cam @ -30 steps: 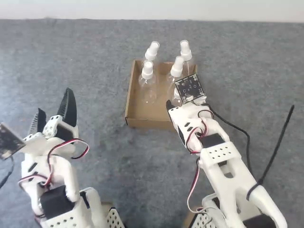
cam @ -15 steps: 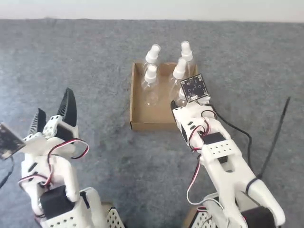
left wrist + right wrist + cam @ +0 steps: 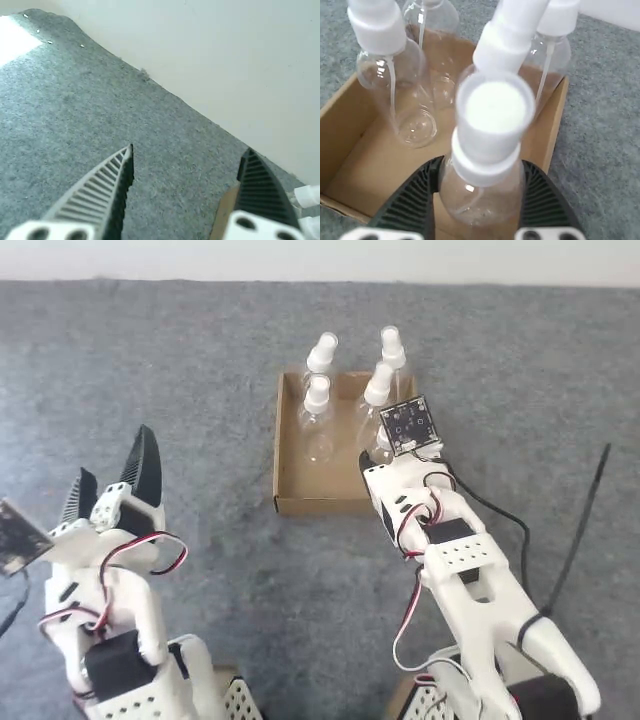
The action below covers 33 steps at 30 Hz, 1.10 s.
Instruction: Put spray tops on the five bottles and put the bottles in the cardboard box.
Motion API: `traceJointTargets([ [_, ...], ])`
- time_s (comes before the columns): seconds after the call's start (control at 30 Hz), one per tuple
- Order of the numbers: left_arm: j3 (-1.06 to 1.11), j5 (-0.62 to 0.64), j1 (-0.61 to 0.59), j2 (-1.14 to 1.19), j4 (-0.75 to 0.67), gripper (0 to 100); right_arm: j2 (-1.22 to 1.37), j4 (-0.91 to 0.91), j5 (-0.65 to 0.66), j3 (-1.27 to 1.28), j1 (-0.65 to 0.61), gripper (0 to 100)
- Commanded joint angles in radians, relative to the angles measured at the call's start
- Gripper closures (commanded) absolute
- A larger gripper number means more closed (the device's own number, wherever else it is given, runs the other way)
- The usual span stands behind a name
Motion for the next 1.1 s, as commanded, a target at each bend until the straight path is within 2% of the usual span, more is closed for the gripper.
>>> traceJointTargets([
  [0.0,-0.044,0.008,-0.005,-0.003,-0.034,69,0.010,-0.010,0.003,-0.006,-0.004,99.1],
  [0.17,-0.044,0.008,-0.005,-0.003,-0.034,69,-0.010,-0.025,0.002,0.012,-0.004,99.2],
  [0.37,-0.045,0.008,-0.005,-0.003,-0.034,69,-0.128,-0.194,0.005,0.158,-0.010,99.2],
  [0.87,-0.045,0.008,-0.005,-0.003,-0.034,69,-0.139,-0.194,0.005,0.186,-0.010,98.7],
  [1.07,-0.045,0.008,-0.005,-0.003,-0.034,69,-0.139,-0.185,-0.037,0.187,-0.010,86.4],
])
